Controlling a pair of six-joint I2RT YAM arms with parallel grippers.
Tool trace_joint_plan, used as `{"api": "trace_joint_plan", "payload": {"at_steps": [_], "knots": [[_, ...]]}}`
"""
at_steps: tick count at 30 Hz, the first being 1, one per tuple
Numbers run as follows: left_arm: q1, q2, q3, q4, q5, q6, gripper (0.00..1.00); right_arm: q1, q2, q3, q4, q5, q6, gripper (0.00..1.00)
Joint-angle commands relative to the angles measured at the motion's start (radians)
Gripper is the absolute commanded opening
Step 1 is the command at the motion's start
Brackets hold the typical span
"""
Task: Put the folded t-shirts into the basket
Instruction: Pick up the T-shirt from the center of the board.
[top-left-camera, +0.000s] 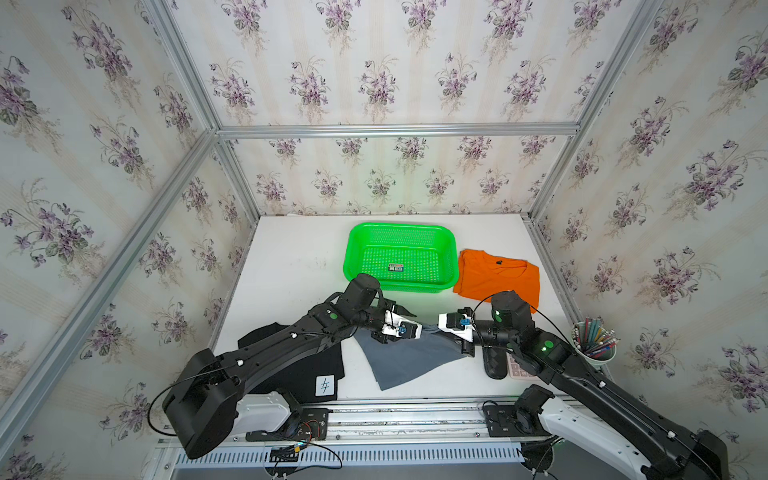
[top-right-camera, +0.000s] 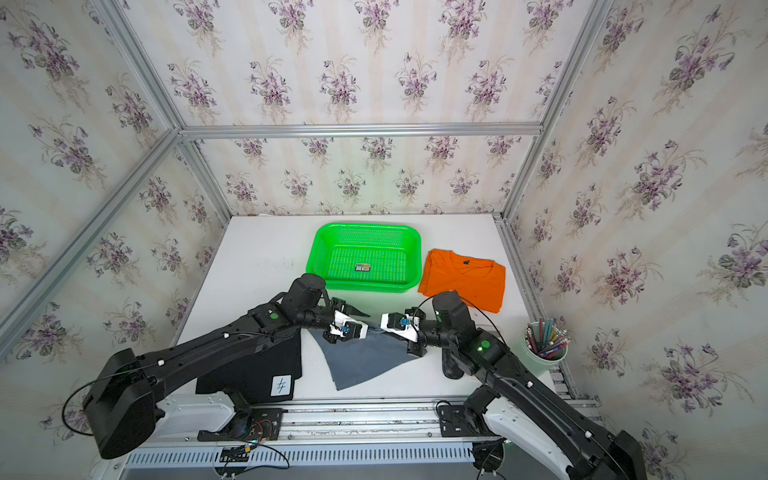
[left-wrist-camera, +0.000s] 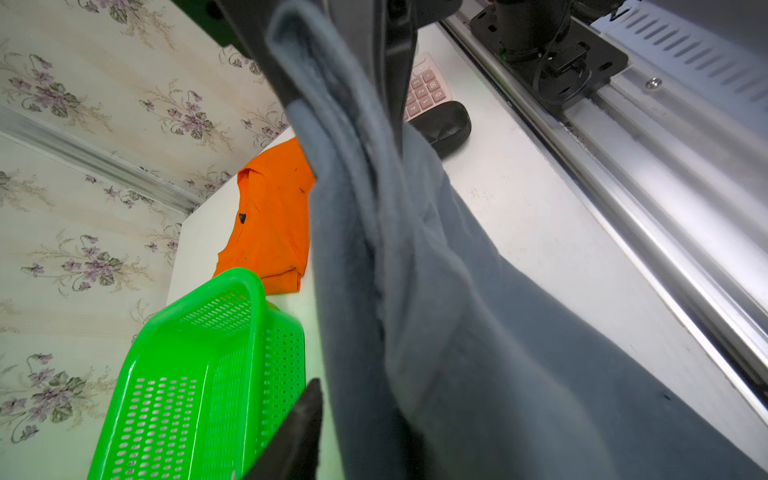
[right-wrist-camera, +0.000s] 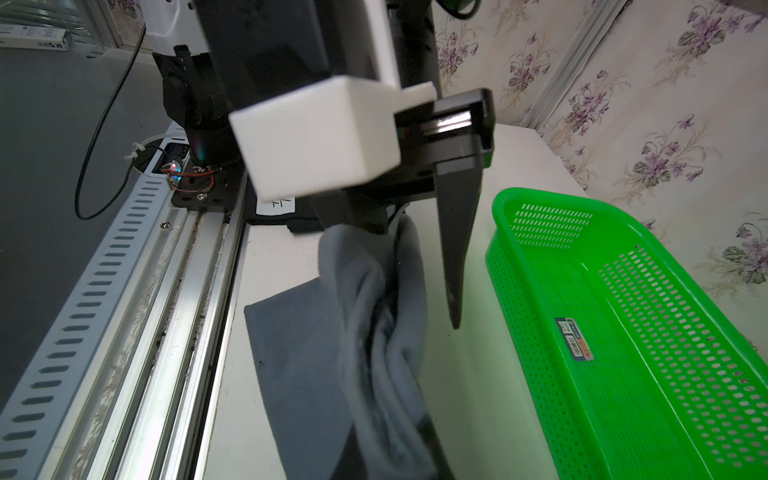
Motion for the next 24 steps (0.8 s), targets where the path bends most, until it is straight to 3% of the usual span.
{"api": "trace_joint_plan", "payload": {"at_steps": [1,6,8,9,14,19,24], "knots": [[0.003,-0.053,-0.013,-0.096,-0.042,-0.004,0.54,0.0,-0.016,0.006,0.044,0.017,-0.017,0.0],[0.01,-0.161,-0.063,-0.136,-0.074,-0.028,0.55,0.0,-0.015,0.046,0.016,0.007,-0.076,0.0],[0.019,-0.193,-0.069,-0.166,-0.07,-0.041,0.84,0.001,-0.005,0.073,-0.014,0.006,-0.115,0.0],[0.022,-0.206,-0.068,-0.184,-0.067,-0.047,0.86,0.001,0.003,0.091,-0.033,0.006,-0.136,0.0],[0.048,-0.269,-0.067,-0.231,-0.064,-0.073,0.87,0.001,0.04,0.189,-0.158,0.01,-0.246,0.0],[0.137,-0.268,-0.035,-0.333,0.02,-0.08,0.87,0.001,0.052,0.254,-0.244,0.035,-0.355,0.0],[0.161,-0.273,-0.092,-0.237,0.059,-0.092,0.87,0.0,0.081,0.33,-0.31,0.024,-0.405,0.0]]}}
